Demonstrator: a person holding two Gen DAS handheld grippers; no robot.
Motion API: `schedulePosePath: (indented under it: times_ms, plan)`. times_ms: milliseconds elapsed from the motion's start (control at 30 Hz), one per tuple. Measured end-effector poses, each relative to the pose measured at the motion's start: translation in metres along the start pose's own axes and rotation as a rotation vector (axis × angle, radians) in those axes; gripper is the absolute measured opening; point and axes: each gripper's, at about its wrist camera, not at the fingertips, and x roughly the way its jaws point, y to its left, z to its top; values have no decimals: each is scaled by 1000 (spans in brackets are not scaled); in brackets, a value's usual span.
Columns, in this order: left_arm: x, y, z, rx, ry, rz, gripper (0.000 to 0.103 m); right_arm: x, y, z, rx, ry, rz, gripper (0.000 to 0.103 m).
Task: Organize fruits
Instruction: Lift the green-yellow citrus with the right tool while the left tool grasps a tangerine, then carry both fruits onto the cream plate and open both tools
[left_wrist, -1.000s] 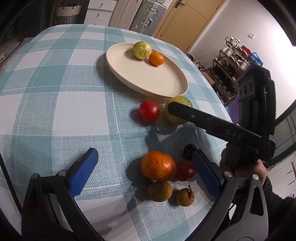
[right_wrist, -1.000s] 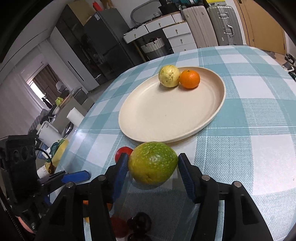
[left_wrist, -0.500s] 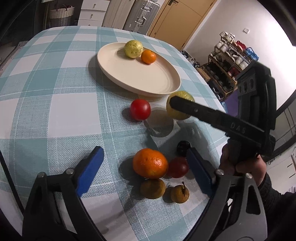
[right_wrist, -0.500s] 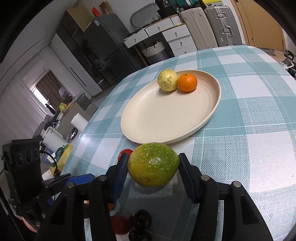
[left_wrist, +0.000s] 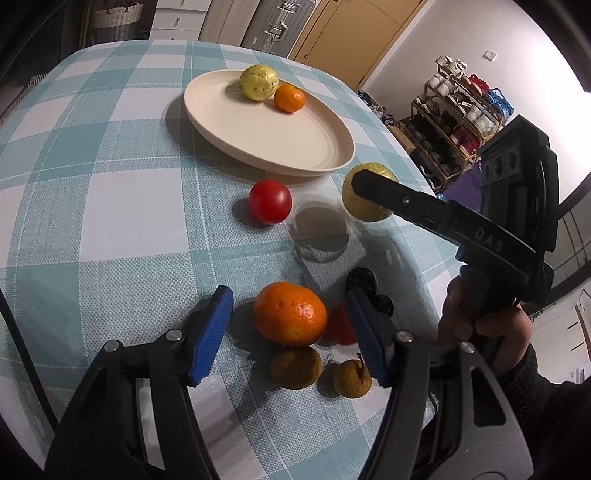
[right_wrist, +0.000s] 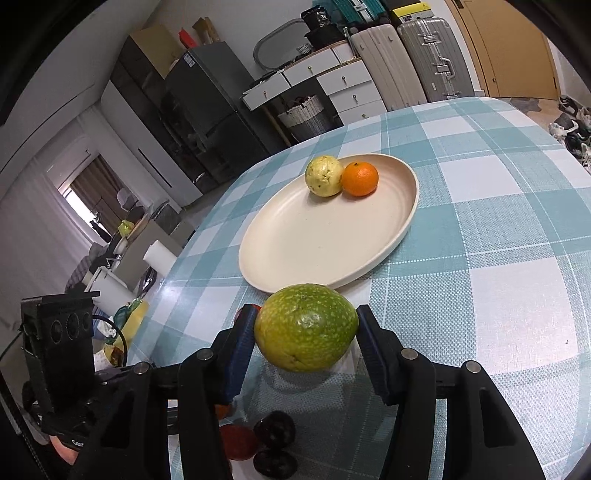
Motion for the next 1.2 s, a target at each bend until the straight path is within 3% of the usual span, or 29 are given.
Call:
schedulePosePath:
  times_ms: [67, 200, 567, 800, 1000, 1200]
  plan:
    - [0, 0, 1, -5, 1, -7, 49, -1, 0, -1, -4, 0, -1, 55]
    - [-1, -1, 2, -4, -12, -27, 36, -1, 0, 0, -4, -3, 3, 55]
    - [-1, 0, 5, -8, -5, -72, 35, -4, -8, 1, 9, -12, -2, 55]
    - [-21, 6, 19, -38, -63, -111, 35, -10, -7, 6, -9, -36, -2, 55]
    - [-36, 13, 53, -36, -118, -106, 35, -14, -4, 18, -33, -65, -14, 55]
    - [-36, 16, 98, -21, -119, -73, 35, -13, -3, 35, -56, -76, -26, 55]
